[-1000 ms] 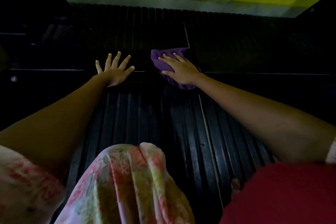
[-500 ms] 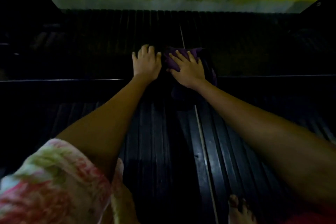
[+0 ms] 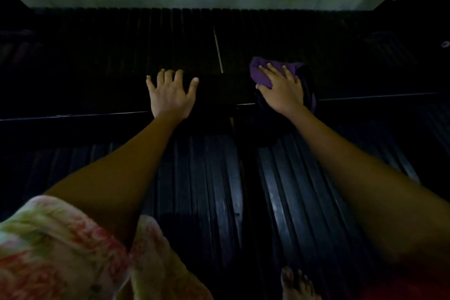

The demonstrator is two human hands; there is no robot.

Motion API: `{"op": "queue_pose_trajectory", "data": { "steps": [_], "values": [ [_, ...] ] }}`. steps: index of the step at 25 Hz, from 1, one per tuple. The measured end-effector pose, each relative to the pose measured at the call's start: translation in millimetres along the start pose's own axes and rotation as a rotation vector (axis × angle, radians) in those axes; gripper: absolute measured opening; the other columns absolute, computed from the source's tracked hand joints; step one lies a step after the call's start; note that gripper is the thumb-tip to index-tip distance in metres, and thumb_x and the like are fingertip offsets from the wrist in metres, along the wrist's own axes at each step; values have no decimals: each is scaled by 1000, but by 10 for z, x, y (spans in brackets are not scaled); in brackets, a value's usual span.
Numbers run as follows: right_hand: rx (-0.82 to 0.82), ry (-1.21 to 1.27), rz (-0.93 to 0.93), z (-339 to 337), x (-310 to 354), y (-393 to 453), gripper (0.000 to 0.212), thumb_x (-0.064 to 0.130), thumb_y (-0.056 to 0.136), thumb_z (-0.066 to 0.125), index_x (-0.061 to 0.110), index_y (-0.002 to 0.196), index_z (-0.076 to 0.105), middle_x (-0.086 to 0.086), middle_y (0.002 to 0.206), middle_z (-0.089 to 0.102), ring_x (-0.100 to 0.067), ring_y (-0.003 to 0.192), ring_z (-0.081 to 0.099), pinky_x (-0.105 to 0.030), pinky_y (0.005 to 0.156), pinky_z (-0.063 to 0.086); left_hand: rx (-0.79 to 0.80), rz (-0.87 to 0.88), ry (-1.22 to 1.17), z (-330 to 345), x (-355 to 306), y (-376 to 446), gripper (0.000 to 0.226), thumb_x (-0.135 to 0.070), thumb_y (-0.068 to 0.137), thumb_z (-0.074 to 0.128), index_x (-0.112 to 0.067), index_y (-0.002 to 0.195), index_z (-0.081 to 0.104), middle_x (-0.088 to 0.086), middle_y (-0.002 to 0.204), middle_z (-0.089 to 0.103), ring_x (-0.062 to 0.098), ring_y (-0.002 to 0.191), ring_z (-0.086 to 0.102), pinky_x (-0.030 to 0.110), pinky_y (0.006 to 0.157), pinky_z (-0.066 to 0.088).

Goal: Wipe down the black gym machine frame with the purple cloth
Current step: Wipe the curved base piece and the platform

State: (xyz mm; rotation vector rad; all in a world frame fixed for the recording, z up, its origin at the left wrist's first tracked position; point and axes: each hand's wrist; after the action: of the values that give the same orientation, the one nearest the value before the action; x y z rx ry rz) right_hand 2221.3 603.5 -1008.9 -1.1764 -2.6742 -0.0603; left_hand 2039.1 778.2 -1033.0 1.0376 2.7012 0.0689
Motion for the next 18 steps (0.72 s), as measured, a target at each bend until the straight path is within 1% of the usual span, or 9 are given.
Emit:
{"op": "queue_pose_trajectory", "data": {
  "steps": [3,6,10,11,13,14,15,16,18],
  "values": [
    [54,-19,12,24,185,10,58,52,96,37,38,149,18,10,159,8,-29,146,2,-53,115,2,-2,-11,14,-4,8,7,58,-53,99,28,-14,138,44,15,142,44,31,139,29,53,115,11],
    [64,-32,-123,37,245,-49,58,55,96,36,41,148,17,12,159,8,-28,146,2,-53,115,3,38,-13,41,-41,10,8,59,-53,99,28,-14,140,41,16,144,41,31,139,27,53,115,10],
    [86,-16,-247,-65,-58,-50,56,51,97,37,40,149,17,13,159,10,-21,147,5,-48,116,4,115,-62,85,-100,-55,30,61,-51,99,31,-11,145,34,19,148,34,32,141,23,54,115,8],
    [79,-14,-228,-84,-173,-35,56,51,97,37,39,149,18,12,159,11,-21,146,5,-48,116,5,158,-106,95,-142,-93,50,62,-50,99,31,-10,146,31,19,150,31,33,141,21,55,115,7],
    [49,23,-116,-93,-345,10,57,50,97,38,37,149,20,11,158,14,-23,146,7,-48,115,6,249,-216,117,-233,-255,120,64,-48,100,30,-6,148,24,21,153,25,34,143,17,56,115,6],
    [33,39,-60,-95,-384,23,57,51,96,38,36,149,21,10,158,14,-25,146,7,-50,115,6,251,-225,104,-229,-419,150,65,-47,100,29,-3,148,23,21,153,24,35,143,16,56,115,6],
    [28,41,-35,-94,-384,23,58,52,96,38,36,149,21,10,158,14,-26,146,7,-51,114,6,217,-182,54,-180,-625,166,64,-45,101,30,-1,147,24,21,153,25,34,143,18,55,116,7],
    [35,28,-51,-96,-375,16,59,53,95,38,36,149,20,10,159,13,-27,146,6,-51,114,6,171,-95,-23,-99,-864,156,62,-43,101,31,-1,145,27,20,152,28,32,143,21,52,116,8],
    [57,-13,-149,-132,-465,10,59,54,95,37,38,149,17,11,159,12,-25,146,5,-50,115,5,128,78,-123,93,-1312,88,55,-40,102,32,-5,144,31,15,151,32,27,143,22,49,117,8]
  ]
}}
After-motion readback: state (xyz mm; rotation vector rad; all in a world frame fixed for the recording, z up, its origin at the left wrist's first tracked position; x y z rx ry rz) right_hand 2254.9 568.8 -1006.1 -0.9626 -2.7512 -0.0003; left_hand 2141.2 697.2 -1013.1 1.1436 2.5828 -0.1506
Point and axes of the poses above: each hand's wrist, its own y-axis towards the middle knuckle, its own z-axis out of the palm, x = y × z
